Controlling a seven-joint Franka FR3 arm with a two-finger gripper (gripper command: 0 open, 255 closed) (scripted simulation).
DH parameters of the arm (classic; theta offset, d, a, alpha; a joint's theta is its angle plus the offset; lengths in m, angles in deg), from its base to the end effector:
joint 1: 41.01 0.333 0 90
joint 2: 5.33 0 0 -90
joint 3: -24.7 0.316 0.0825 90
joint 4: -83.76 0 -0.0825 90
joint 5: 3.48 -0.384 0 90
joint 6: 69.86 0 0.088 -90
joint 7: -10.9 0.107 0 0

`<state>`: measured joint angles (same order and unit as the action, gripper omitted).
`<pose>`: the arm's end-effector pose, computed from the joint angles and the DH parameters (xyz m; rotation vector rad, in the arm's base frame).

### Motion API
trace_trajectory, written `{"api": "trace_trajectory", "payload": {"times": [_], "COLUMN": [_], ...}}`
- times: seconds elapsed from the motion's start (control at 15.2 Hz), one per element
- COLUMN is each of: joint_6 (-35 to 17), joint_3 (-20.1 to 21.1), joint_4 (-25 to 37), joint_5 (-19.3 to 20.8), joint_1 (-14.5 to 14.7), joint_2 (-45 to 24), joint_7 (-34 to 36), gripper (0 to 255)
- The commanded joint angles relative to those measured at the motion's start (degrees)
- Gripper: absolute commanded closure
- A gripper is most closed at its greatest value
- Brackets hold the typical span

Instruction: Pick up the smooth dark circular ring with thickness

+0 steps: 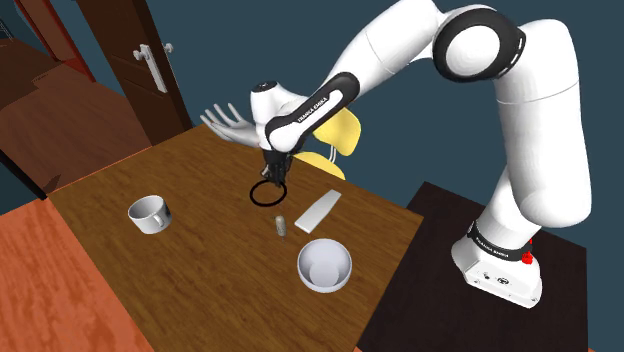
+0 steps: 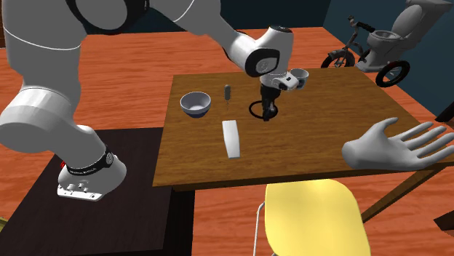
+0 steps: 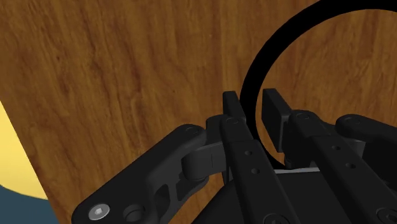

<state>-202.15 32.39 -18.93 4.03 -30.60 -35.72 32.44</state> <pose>0.6252 0.1945 0.2563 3.1121 0.0165 0.0048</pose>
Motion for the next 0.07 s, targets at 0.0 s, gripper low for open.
{"api": "trace_trajectory", "payload": {"times": [0.0], "joint_6": [0.3], "joint_3": [0.03], "joint_4": [0.04], "joint_5": [-0.06], "joint_1": [-0.04], "joint_2": [0.23], "joint_7": [-0.06], "gripper": [255]}}
